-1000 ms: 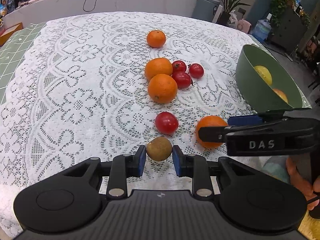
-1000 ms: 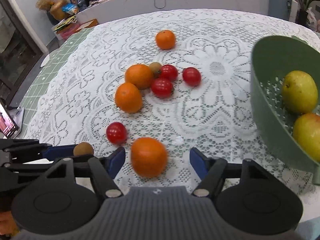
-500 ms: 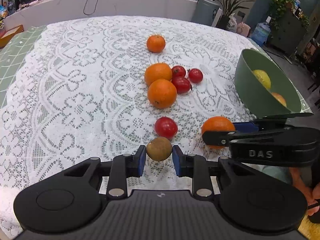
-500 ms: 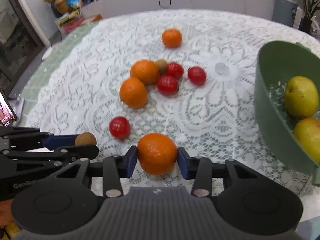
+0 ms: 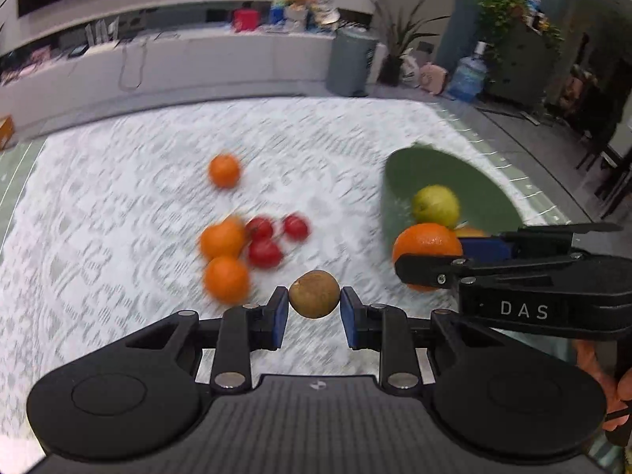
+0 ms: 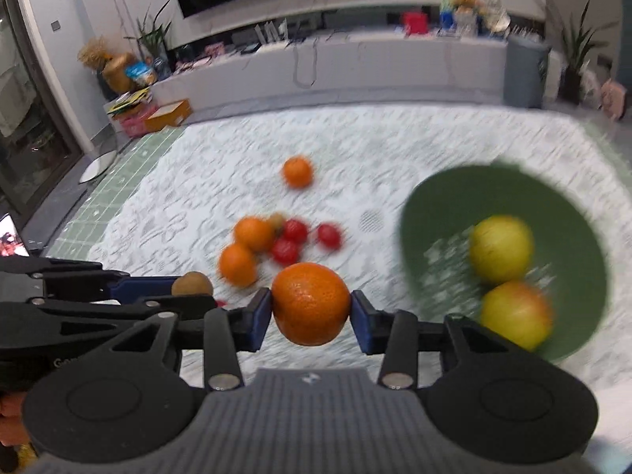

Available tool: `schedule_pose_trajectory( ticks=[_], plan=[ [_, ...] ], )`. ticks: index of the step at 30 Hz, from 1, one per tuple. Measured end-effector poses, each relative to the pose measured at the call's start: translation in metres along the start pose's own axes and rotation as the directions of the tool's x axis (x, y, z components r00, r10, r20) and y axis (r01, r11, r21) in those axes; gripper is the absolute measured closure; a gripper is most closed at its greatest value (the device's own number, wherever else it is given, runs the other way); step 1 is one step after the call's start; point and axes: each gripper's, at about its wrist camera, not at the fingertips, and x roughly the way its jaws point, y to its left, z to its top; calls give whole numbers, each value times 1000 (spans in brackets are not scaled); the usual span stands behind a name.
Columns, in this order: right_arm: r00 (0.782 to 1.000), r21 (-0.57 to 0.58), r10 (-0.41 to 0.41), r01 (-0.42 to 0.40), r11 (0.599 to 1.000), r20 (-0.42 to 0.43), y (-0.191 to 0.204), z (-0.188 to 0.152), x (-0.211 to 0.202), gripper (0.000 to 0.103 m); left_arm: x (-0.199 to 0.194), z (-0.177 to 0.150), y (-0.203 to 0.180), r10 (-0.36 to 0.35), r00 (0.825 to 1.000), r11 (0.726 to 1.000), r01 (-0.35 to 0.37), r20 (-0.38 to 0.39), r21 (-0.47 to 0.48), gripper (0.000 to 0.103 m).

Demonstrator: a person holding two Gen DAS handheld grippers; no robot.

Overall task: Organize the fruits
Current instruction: 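Carry the kiwi and orange into the green colander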

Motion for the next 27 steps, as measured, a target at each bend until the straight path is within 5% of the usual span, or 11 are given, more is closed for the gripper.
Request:
schedule_pose_trajectory(
  ticks=[14, 27],
  plan=[
    [983, -1, -184, 184, 983, -20, -98, 26, -28, 63, 47, 53, -83, -94, 995, 977, 95, -14, 189, 72],
    [949, -102, -300, 291, 951, -92, -136, 31, -1, 63, 99, 64, -111, -78, 991, 959, 104, -107, 264, 72]
  ],
)
